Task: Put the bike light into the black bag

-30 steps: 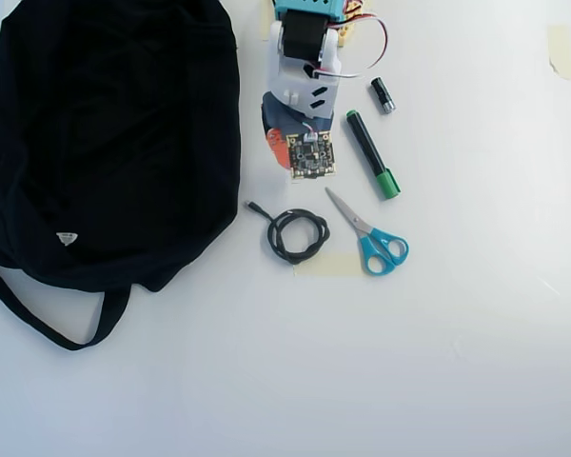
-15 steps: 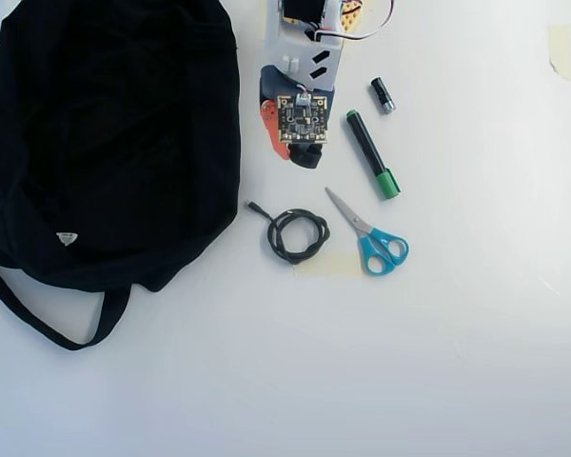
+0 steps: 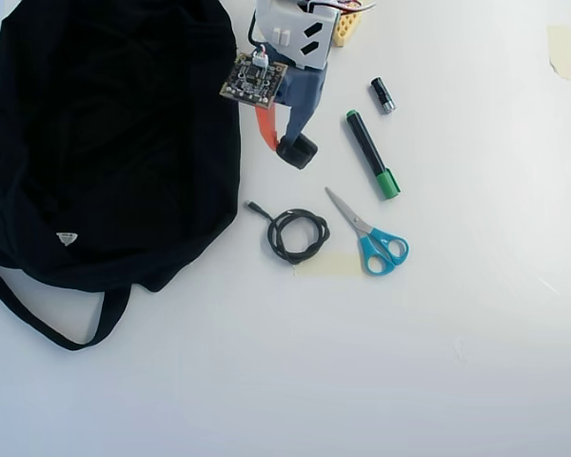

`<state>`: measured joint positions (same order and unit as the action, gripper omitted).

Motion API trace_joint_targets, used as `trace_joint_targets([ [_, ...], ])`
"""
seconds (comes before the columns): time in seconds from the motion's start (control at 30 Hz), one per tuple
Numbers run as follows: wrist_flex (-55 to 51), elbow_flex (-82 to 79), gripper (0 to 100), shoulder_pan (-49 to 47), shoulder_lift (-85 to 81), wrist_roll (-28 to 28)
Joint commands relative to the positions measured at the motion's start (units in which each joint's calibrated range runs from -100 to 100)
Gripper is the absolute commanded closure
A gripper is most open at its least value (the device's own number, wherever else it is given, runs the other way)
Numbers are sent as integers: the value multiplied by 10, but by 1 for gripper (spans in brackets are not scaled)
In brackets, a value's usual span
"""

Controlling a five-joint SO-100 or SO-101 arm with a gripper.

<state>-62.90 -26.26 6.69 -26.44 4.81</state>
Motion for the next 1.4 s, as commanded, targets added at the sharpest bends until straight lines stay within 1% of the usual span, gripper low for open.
trace_joint_targets([
  [0.0,3,26,98,14,-31,10],
  [0.07,4,28,98,27,-31,11],
  [0.2,5,29,98,81,-30,36],
  [0.4,25,51,98,169,-19,30],
  [0.47,35,62,98,201,-17,14],
  [0.5,36,70,98,232,-14,4],
  [0.6,37,80,98,288,6,-2],
  [0.63,37,90,98,322,25,-8],
  [0.7,44,104,98,350,46,-13],
  [0.8,87,133,98,396,119,-18],
  [0.93,141,133,98,442,246,-13],
  [1.13,133,123,97,482,269,-12],
  [1.2,128,128,84,479,257,1],
  [1.23,117,133,76,472,255,3],
  [1.27,109,134,73,451,254,1],
  [1.33,73,158,70,403,236,-6],
  [1.37,42,187,63,380,204,-8],
])
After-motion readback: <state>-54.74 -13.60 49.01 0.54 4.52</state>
